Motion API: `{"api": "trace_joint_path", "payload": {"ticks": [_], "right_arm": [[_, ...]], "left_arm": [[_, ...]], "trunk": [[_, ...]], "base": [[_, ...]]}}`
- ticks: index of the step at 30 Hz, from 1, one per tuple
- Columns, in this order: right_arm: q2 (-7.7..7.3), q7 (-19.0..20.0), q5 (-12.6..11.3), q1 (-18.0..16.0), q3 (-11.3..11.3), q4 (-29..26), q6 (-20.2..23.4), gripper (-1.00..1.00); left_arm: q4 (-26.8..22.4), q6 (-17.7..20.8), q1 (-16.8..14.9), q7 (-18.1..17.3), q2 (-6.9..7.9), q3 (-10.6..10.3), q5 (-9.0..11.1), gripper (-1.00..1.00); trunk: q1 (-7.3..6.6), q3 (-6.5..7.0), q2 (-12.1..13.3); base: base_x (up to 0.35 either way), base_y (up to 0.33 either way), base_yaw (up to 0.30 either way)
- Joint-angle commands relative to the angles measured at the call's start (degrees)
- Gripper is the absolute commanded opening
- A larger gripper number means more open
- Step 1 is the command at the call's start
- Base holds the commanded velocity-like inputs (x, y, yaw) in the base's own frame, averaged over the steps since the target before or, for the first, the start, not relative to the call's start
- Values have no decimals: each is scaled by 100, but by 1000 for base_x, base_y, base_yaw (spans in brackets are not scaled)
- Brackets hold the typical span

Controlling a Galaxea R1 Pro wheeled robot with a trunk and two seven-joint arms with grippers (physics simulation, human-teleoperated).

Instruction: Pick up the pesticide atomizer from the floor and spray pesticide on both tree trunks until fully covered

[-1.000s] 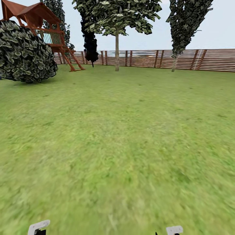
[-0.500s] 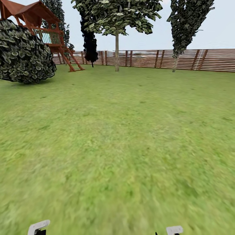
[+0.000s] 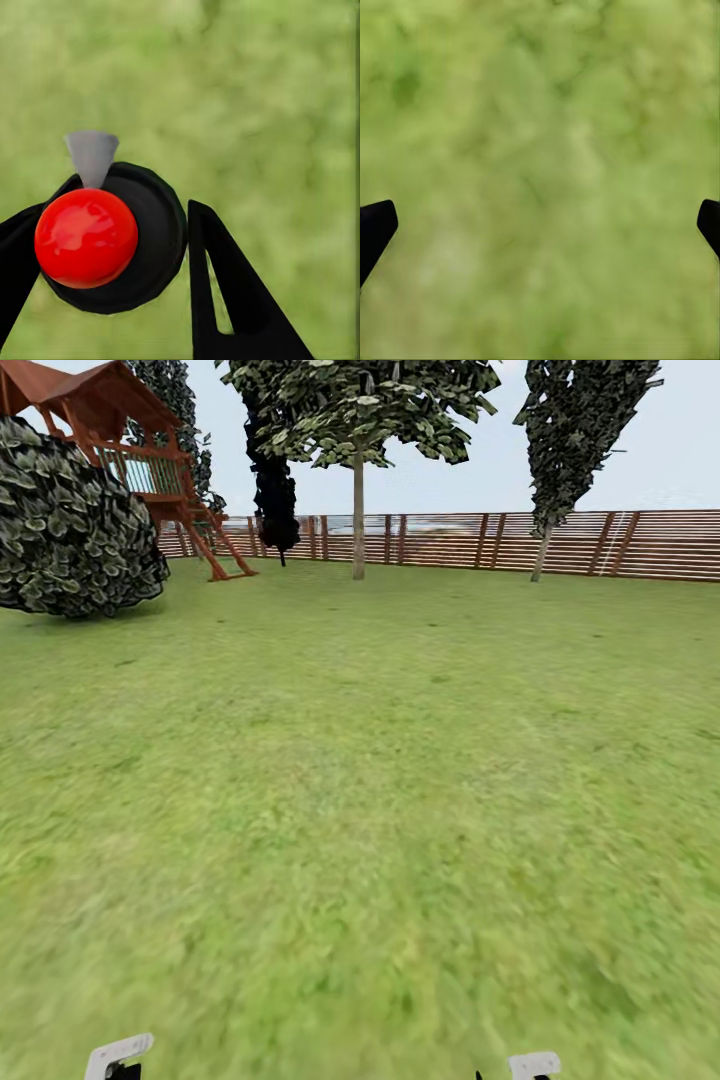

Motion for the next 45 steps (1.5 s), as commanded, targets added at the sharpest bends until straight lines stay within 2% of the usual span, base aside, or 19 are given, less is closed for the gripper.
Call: {"api": "trace_joint_path", "payload": {"ticks": [1, 45], "right_arm": [[2, -1, 0, -1, 0, 0, 0, 100], [4, -12, -11, -1, 0, 0, 0, 100]], "left_arm": [[0, 0, 0, 0, 0, 1, 1, -100], [-9, 8, 0, 8, 17, 3, 4, -100]], "trunk": [[0, 0, 0], [0, 0, 0]], "base": [[339, 0, 0], [339, 0, 0]]}}
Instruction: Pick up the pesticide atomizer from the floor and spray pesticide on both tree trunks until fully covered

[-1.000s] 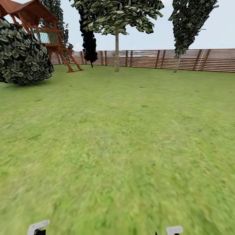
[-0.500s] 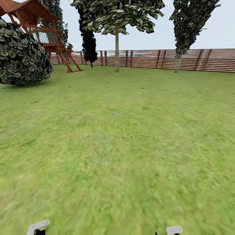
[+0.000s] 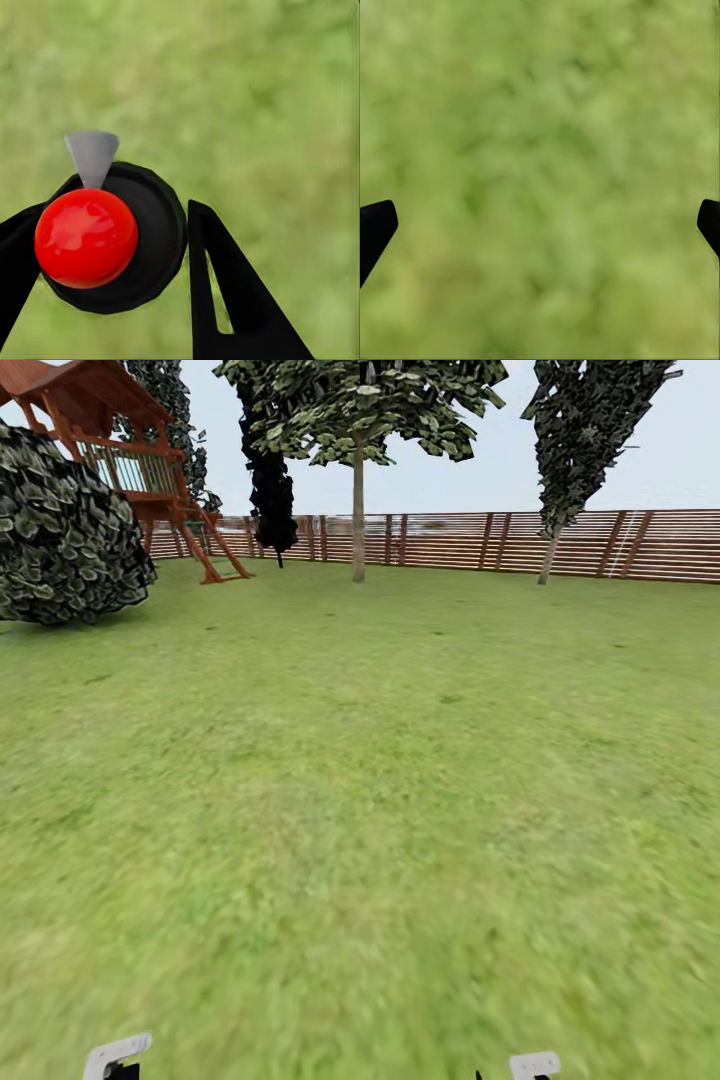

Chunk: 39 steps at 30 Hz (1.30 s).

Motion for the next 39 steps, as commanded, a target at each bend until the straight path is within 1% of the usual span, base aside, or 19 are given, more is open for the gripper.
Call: {"api": "trace_joint_path", "payload": {"ticks": [1, 39], "right_arm": [[0, 0, 1, 0, 0, 0, 0, 100], [0, 0, 2, 0, 0, 0, 0, 100]], "left_arm": [[-1, 0, 0, 1, 0, 0, 1, -100], [-1, 1, 0, 1, 0, -1, -2, -100]], "trunk": [[0, 0, 0], [0, 0, 0]], "base": [[340, 0, 0], [339, 0, 0]]}}
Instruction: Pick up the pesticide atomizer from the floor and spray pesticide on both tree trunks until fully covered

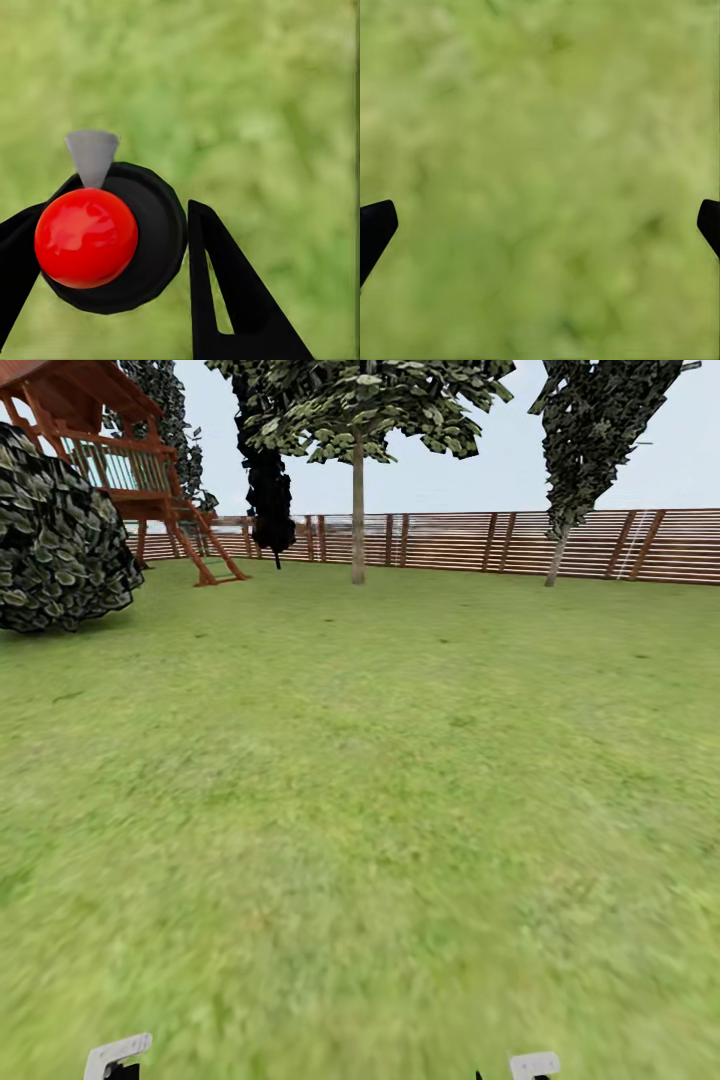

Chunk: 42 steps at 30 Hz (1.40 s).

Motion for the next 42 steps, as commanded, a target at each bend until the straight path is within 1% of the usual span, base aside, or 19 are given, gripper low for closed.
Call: {"api": "trace_joint_path", "payload": {"ticks": [1, 28, 42], "right_arm": [[0, 0, 0, 0, 0, 0, 0, 100], [0, 0, 0, 2, 0, 0, 0, 100], [0, 0, -2, 1, 0, 0, 0, 100]], "left_arm": [[0, 0, 0, 1, 0, 1, -1, -100], [0, 0, 0, 1, -9, -8, -3, -100], [0, 0, 0, 1, 12, 10, 6, -100]], "trunk": [[0, 0, 0], [0, 0, 0], [0, 0, 0]], "base": [[339, 0, 0], [339, 0, 0], [339, 0, 0]]}}
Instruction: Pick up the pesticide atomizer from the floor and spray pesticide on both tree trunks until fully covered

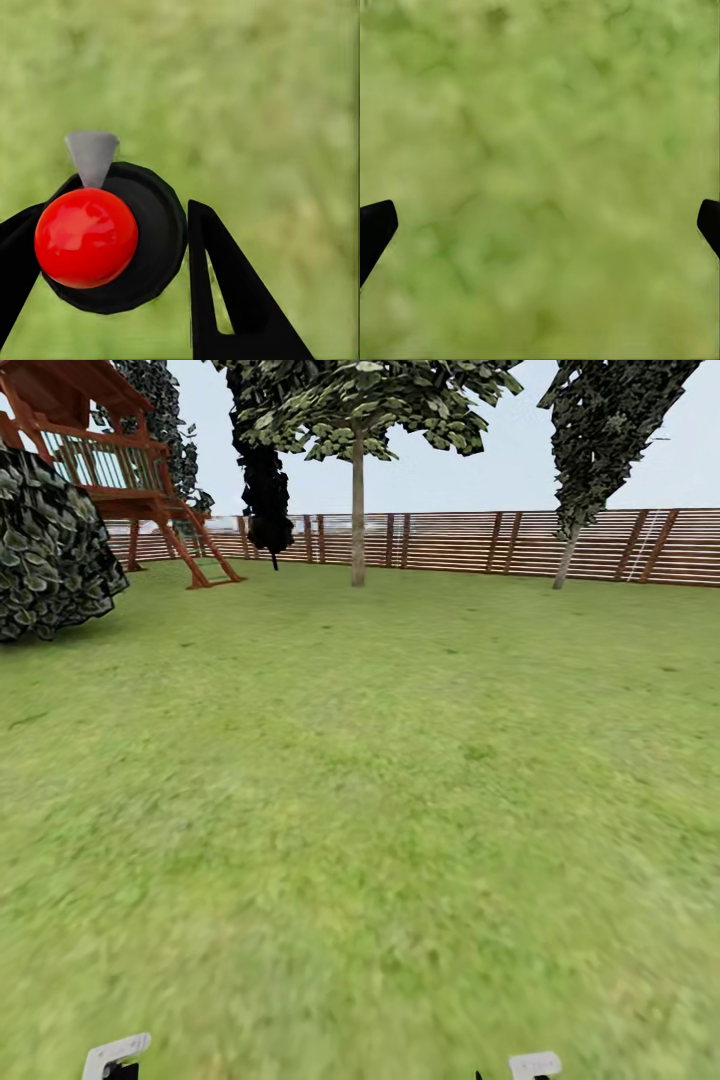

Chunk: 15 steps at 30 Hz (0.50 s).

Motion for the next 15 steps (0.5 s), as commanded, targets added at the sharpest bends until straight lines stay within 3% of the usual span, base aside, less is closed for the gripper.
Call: {"api": "trace_joint_path", "payload": {"ticks": [1, 15], "right_arm": [[0, 0, 1, -1, 0, 0, 0, 100], [0, 0, 2, -1, 0, 0, 0, 100]], "left_arm": [[0, 0, 0, 1, 3, 0, 0, -100], [0, 0, 3, 1, 15, 0, 0, -100]], "trunk": [[0, 0, 0], [0, 0, 0]], "base": [[339, 0, 0], [339, 0, 0]]}}
